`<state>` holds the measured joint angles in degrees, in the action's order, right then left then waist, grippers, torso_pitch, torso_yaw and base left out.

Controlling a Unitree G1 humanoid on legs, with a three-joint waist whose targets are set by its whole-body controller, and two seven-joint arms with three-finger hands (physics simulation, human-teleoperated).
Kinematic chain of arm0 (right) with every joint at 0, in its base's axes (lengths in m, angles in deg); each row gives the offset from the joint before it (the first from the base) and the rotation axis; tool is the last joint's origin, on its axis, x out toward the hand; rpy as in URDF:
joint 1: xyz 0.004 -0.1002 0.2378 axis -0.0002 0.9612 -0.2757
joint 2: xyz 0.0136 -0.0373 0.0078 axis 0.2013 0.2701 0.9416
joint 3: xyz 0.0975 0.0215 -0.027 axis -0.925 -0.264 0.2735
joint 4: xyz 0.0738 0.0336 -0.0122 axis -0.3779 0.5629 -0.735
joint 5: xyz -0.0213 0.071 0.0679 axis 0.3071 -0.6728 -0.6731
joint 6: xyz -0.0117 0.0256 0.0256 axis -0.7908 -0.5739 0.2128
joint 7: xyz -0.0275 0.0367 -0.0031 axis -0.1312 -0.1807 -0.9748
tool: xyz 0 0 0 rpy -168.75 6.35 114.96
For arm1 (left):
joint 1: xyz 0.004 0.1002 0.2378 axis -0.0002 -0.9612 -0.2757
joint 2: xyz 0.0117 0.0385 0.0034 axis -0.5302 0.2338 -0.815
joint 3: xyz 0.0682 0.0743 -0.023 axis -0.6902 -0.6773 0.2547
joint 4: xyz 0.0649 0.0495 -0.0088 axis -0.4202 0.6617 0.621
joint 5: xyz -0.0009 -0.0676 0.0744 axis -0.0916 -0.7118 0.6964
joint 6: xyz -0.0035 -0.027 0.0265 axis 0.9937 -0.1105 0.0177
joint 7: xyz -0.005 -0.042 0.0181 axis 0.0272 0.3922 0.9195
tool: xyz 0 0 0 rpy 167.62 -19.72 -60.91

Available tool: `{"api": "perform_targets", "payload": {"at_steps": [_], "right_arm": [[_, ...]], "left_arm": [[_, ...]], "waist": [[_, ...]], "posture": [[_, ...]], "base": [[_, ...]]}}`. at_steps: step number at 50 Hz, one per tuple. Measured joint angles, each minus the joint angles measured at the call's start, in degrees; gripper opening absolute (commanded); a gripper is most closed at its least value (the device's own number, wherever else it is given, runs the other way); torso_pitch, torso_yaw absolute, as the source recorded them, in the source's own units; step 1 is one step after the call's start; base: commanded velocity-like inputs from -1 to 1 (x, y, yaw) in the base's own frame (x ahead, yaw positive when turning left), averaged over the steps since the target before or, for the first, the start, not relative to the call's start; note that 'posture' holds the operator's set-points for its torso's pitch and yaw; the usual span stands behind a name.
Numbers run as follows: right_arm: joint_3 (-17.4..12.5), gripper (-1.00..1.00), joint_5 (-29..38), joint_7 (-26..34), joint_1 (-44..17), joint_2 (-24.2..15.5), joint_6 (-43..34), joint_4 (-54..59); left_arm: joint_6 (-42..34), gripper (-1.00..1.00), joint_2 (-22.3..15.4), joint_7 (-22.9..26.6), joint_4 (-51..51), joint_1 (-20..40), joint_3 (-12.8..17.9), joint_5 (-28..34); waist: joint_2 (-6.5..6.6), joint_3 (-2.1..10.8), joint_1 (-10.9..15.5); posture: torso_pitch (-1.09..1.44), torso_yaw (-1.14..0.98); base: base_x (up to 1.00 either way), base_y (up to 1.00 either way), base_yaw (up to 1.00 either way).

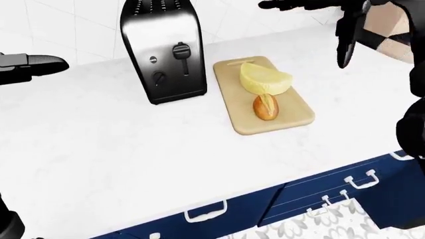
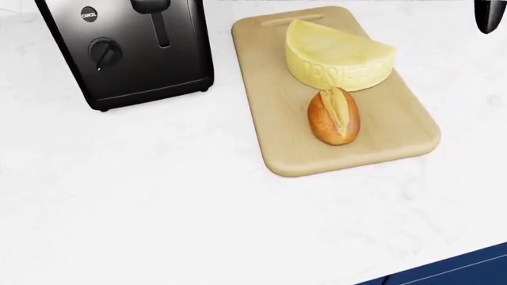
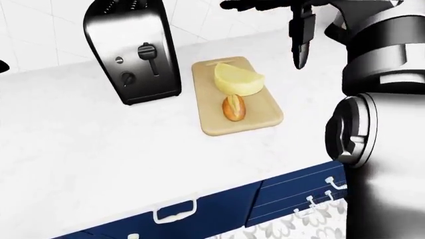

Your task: Place the bread and cheese on the cutting board.

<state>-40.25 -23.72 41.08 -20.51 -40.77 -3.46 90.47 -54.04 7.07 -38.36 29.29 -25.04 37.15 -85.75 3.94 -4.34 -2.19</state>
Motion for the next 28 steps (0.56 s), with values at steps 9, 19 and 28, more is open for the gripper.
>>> {"api": "perform_targets", "payload": {"at_steps": [9, 19, 28], "right_arm": [[-1.82, 1.0, -1.82, -3.72, 0.32, -4.29, -2.76, -1.33], [-5.06, 1.0, -7.45, -7.76, 1.51, -6.88, -9.9, -3.44], [-5.97, 1.0, -15.15, -13.37, 0.21, -8.17, -19.35, -6.08]], "left_arm": [[0.01, 1.0, -0.06, -0.02, -0.1, 0.2, -0.09, 0.04], [-0.31, 1.0, -0.22, -0.18, 0.01, 0.95, -0.53, -0.02], [-0.38, 1.0, -0.28, -0.13, -0.28, 1.13, -0.75, -0.1]], "waist": [[-0.36, -0.07, 0.24], [-0.68, -0.1, 0.43], [-0.92, 0.01, 0.73]], "posture": [[0.0, 0.0], [0.0, 0.0], [0.0, 0.0]], "base": [[0.0, 0.0, 0.0], [0.0, 0.0, 0.0], [0.0, 0.0, 0.0]]}}
